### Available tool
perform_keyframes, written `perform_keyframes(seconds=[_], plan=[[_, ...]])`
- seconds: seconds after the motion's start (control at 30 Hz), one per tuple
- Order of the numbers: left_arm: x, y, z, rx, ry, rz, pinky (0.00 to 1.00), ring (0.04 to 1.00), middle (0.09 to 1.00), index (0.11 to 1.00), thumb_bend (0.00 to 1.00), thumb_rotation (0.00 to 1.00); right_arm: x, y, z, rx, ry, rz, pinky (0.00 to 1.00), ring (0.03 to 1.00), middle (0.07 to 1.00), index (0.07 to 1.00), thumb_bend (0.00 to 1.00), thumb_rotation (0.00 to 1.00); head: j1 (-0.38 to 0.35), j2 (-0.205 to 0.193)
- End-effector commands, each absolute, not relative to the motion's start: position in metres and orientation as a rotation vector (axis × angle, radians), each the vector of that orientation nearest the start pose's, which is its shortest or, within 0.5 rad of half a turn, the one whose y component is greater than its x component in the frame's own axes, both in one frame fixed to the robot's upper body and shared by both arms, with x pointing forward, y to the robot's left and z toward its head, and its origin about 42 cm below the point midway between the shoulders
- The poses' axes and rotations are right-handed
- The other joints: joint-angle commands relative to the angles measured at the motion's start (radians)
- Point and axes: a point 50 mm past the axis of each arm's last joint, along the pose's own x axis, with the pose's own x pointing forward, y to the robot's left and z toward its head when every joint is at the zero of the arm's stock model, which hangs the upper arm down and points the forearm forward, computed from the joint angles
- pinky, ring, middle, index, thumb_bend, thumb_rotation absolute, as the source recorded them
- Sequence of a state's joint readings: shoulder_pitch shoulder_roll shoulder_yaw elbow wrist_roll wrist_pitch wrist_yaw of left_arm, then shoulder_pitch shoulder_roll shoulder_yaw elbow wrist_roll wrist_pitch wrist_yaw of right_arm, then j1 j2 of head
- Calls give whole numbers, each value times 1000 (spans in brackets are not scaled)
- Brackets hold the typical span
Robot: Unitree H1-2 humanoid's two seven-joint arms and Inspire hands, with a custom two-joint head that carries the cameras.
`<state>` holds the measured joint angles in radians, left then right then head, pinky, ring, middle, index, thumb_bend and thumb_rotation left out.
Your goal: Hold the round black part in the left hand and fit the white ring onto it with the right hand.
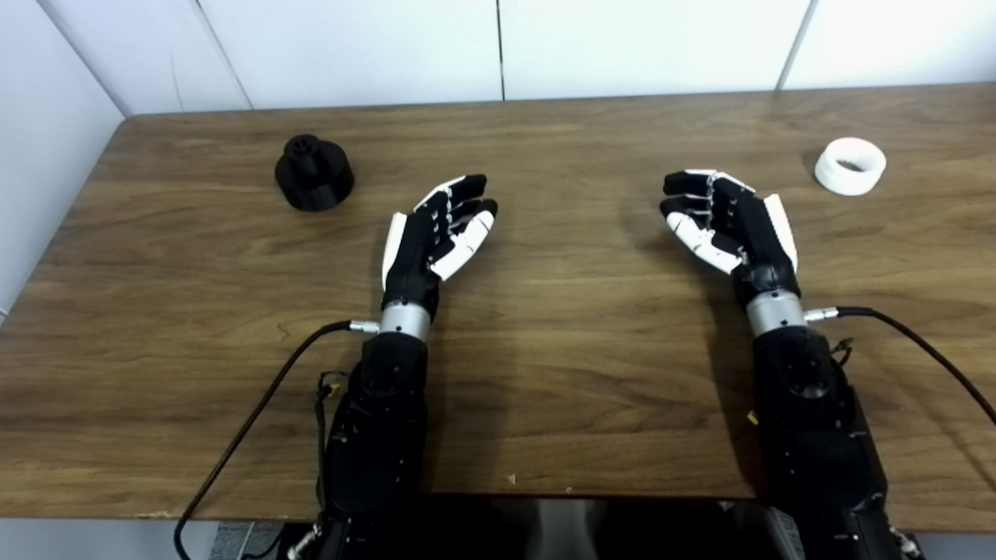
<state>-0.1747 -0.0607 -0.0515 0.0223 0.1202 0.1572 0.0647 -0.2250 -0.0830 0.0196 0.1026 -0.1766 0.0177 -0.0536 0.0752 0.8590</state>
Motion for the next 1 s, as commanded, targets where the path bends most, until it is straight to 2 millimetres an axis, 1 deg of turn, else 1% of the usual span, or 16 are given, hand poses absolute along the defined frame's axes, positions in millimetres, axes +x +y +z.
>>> perform_keyframes(seconds=[0.0,0.1,0.17,0.23,0.3,0.37,0.43,0.57,0.83,0.97], plan=[[343,161,148,89,-68,-33,719,797,821,749,468,421,364,-213,157,-255,-203,1,602,676,686,648,425,287,0,0],[342,160,146,81,-65,-35,710,792,821,749,469,412,364,-214,157,-261,-209,3,602,675,687,649,422,296,2,1],[341,160,146,69,-63,-36,720,796,825,755,473,405,364,-214,158,-251,-206,2,599,674,685,648,423,277,2,1],[342,159,146,63,-62,-36,733,794,823,757,462,389,364,-214,158,-246,-201,0,591,668,688,651,422,279,2,1],[342,159,146,66,-63,-36,733,796,821,757,462,399,364,-215,158,-247,-197,-2,601,671,691,652,424,284,2,1],[342,158,147,84,-66,-36,707,788,818,756,461,422,364,-215,158,-258,-196,-3,613,678,693,653,423,301,-3,-1],[342,158,147,86,-67,-38,696,786,819,757,461,423,364,-215,158,-262,-196,-2,617,679,694,655,423,313,-3,-1],[343,158,148,87,-68,-40,698,785,820,756,451,410,363,-215,160,-255,-193,-2,614,675,695,657,427,314,-6,-1],[343,159,147,79,-65,-41,710,779,816,758,447,402,364,-214,159,-250,-194,-2,604,675,693,654,423,286,-5,-2],[343,158,147,72,-68,-42,719,788,815,757,450,400,364,-214,159,-251,-194,-2,617,683,693,655,429,299,-4,-5]])
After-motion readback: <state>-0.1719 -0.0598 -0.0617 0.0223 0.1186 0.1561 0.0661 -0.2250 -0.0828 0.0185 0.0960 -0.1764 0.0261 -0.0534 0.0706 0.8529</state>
